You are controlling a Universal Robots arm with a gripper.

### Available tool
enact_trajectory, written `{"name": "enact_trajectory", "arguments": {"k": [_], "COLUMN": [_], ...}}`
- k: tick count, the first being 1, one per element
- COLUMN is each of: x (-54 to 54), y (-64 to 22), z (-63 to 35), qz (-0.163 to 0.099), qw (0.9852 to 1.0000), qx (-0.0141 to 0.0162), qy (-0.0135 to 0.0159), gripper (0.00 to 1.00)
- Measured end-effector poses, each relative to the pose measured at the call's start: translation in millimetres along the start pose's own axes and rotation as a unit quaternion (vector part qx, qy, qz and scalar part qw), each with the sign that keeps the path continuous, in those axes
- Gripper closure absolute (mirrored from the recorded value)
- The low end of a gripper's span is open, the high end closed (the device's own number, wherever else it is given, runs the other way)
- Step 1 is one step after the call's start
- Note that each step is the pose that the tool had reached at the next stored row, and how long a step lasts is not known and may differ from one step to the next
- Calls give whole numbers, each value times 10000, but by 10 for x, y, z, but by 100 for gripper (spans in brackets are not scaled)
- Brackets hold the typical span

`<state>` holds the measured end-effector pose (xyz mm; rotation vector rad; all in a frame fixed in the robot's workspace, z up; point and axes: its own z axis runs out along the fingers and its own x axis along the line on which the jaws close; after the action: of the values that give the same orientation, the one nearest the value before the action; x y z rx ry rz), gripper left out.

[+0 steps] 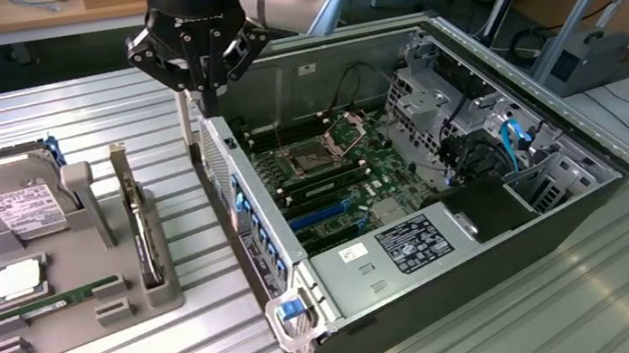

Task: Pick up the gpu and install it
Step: 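Reach for the gpu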

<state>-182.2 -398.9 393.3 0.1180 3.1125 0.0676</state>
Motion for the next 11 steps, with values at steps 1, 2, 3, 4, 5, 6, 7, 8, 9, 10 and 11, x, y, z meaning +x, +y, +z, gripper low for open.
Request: {"name": "enact_trajectory", "arguments": {"k": [1, 2, 3, 4, 5, 6, 7, 8, 9, 10, 11], "x": [12, 21, 30, 40, 49, 65, 79, 91, 102, 112, 121], "y": [-1, -2, -2, -3, -4, -5, -6, -7, -8, -9, -9], "z": [0, 0, -1, -1, -1, -1, -2, -2, -3, -3, -3], "qz": [0, 0, 0, 0, 0, 0, 0, 0, 0, 0, 0], "qw": [10000, 10000, 10000, 10000, 10000, 10000, 10000, 10000, 10000, 10000, 10000], "qx": [0, 0, 0, 0, 0, 0, 0, 0, 0, 0, 0], "qy": [0, 0, 0, 0, 0, 0, 0, 0, 0, 0, 0], "gripper": [89, 89, 89, 89, 89, 89, 89, 89, 89, 89, 89]}}
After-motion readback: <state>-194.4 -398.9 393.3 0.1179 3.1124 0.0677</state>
